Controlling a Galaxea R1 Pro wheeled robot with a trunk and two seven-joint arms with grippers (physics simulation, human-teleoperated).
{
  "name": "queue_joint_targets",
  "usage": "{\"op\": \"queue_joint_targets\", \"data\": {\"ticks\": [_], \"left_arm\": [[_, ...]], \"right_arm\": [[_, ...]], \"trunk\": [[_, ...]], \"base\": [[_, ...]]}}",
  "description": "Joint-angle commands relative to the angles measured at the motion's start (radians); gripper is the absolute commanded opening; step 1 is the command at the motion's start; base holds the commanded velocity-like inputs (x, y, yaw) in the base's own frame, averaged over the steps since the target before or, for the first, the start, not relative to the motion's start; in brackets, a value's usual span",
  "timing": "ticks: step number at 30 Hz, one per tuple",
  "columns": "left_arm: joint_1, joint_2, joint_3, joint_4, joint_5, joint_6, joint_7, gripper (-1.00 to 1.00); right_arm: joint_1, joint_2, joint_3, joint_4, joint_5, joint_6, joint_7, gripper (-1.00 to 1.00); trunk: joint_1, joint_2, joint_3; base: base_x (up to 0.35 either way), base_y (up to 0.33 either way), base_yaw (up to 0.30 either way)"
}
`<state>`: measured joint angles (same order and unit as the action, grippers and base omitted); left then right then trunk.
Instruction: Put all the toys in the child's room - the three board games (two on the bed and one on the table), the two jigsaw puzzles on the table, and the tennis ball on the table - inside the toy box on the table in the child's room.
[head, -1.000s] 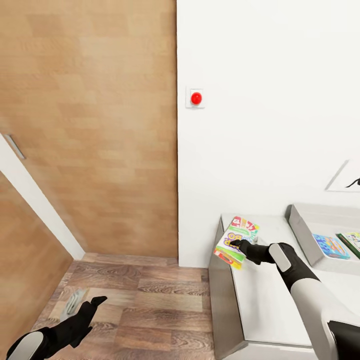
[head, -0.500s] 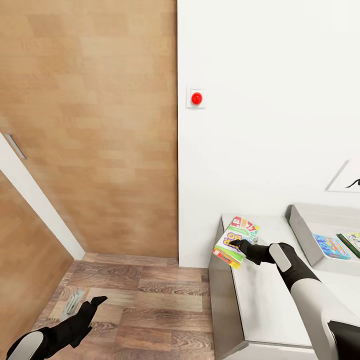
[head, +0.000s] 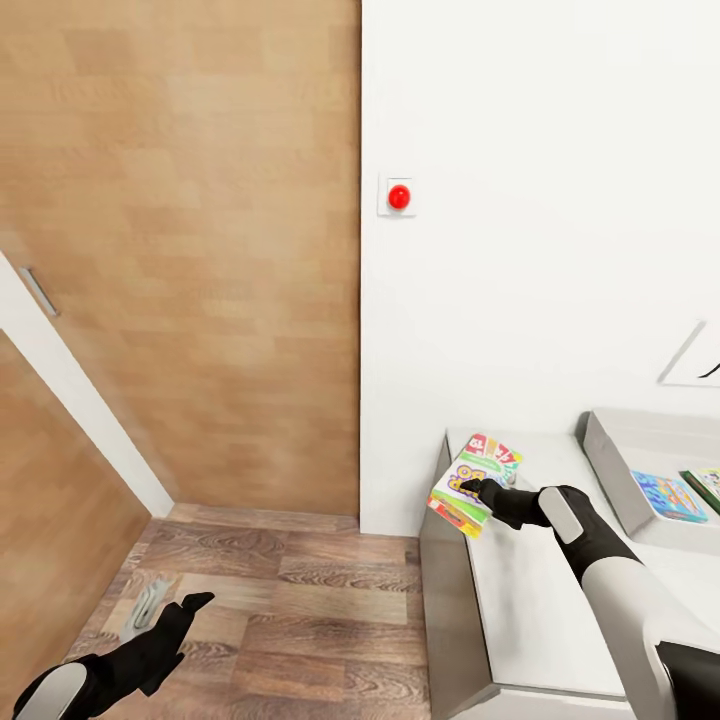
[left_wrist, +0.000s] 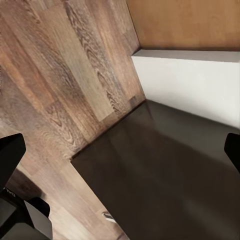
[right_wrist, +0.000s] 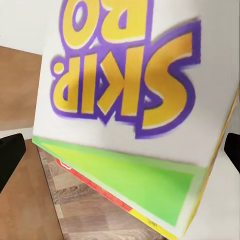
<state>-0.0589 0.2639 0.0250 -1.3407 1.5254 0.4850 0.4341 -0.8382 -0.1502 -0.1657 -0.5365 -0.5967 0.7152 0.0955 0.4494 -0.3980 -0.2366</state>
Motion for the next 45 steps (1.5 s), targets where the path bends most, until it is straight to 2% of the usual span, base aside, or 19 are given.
{"op": "queue_joint_targets", "data": {"ticks": [1, 18, 28, 32, 34, 35, 38, 40, 43, 45], "left_arm": [[-0.001, 0.0, 0.001, -0.001, 0.01, 0.002, 0.009, 1.0], [-0.001, -0.001, 0.001, -0.001, 0.014, 0.002, 0.007, 1.0], [-0.001, -0.002, 0.006, 0.04, 0.021, 0.002, -0.004, 1.0], [-0.001, -0.001, 0.006, 0.05, 0.019, 0.002, -0.044, 1.0], [-0.001, -0.001, 0.005, 0.068, 0.016, 0.001, -0.086, 1.0], [-0.001, -0.001, 0.005, 0.068, 0.016, 0.001, -0.086, 1.0], [-0.001, 0.0, 0.004, 0.084, 0.013, 0.001, -0.133, 1.0], [-0.001, -0.001, 0.003, 0.086, 0.012, 0.001, -0.144, 1.0], [-0.002, -0.001, 0.002, 0.091, -0.008, 0.001, -0.184, 1.0], [-0.007, -0.002, 0.001, 0.095, -0.05, 0.001, -0.221, 1.0]], "right_arm": [[-0.001, 0.0, -0.005, 0.0, 0.006, 0.006, 0.006, 1.0], [-0.001, -0.001, -0.009, 0.0, 0.006, 0.003, 0.005, 1.0], [-0.001, -0.012, -0.015, 0.0, 0.008, -0.02, -0.003, 1.0], [0.002, -0.02, -0.038, 0.0, 0.009, -0.068, -0.006, 1.0], [0.007, -0.027, -0.068, 0.0, 0.009, -0.1, -0.013, 1.0], [0.007, -0.027, -0.068, 0.0, 0.009, -0.1, -0.013, 1.0], [0.01, -0.04, -0.104, -0.003, 0.009, -0.121, -0.031, 1.0], [0.011, -0.042, -0.109, -0.006, 0.009, -0.125, -0.035, 1.0], [0.013, -0.047, -0.118, -0.039, 0.01, -0.132, -0.041, 1.0], [0.02, -0.049, -0.121, -0.083, 0.012, -0.135, -0.042, 1.0]], "trunk": [[0.001, -0.002, -0.002], [0.001, -0.002, -0.001], [0.001, -0.002, -0.001], [0.001, -0.002, -0.001], [0.001, -0.002, -0.001], [0.001, -0.002, -0.001], [0.001, -0.002, -0.001], [0.001, -0.002, -0.001], [0.001, -0.002, -0.001], [0.001, -0.002, -0.001]], "base": [[0.0, 0.0, 0.026], [0.0, 0.0, 0.048], [0.0, 0.0, 0.002], [0.0, 0.0, 0.0], [0.0, 0.0, 0.0], [0.0, 0.0, 0.0], [0.0, 0.0, 0.0], [0.0, 0.0, 0.0], [0.0, 0.0, 0.0], [0.0, 0.0, 0.0]]}}
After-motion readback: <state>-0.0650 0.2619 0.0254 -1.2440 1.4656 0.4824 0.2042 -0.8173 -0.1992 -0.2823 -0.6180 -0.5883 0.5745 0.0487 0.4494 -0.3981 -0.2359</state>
